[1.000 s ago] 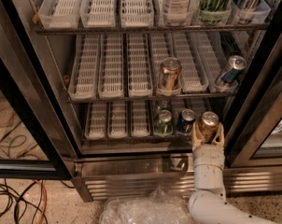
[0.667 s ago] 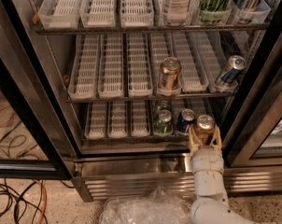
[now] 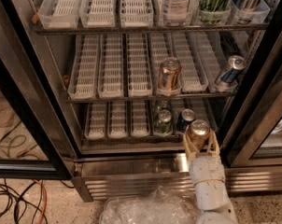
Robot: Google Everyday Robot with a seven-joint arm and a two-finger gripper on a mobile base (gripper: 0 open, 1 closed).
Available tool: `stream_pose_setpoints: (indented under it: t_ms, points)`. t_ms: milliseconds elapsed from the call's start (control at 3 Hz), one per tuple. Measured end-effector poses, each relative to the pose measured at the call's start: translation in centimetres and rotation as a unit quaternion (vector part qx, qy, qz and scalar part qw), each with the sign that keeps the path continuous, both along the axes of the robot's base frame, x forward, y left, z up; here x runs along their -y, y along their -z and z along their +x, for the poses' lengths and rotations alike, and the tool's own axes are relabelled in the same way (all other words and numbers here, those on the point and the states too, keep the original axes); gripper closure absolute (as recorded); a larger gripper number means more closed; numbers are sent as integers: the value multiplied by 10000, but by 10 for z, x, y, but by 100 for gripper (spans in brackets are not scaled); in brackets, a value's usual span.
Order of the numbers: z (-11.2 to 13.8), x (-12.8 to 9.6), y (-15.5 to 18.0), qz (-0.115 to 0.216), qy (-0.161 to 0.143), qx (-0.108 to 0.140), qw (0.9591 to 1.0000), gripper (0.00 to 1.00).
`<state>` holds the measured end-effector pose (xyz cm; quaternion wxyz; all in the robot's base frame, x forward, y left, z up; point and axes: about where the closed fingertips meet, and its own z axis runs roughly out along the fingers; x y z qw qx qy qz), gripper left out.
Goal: Pick orange can from bottom shelf of fridge
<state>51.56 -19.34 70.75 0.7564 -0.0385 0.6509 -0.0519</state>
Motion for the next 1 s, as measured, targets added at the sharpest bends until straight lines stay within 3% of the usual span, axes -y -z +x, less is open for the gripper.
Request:
stream_pose_setpoints:
  t_ms: [333, 1000]
  points:
    - [-17, -17, -4, -50, -382, -84, 9992, 100]
    - [-19, -22, -9, -160, -493, -85, 9986, 100]
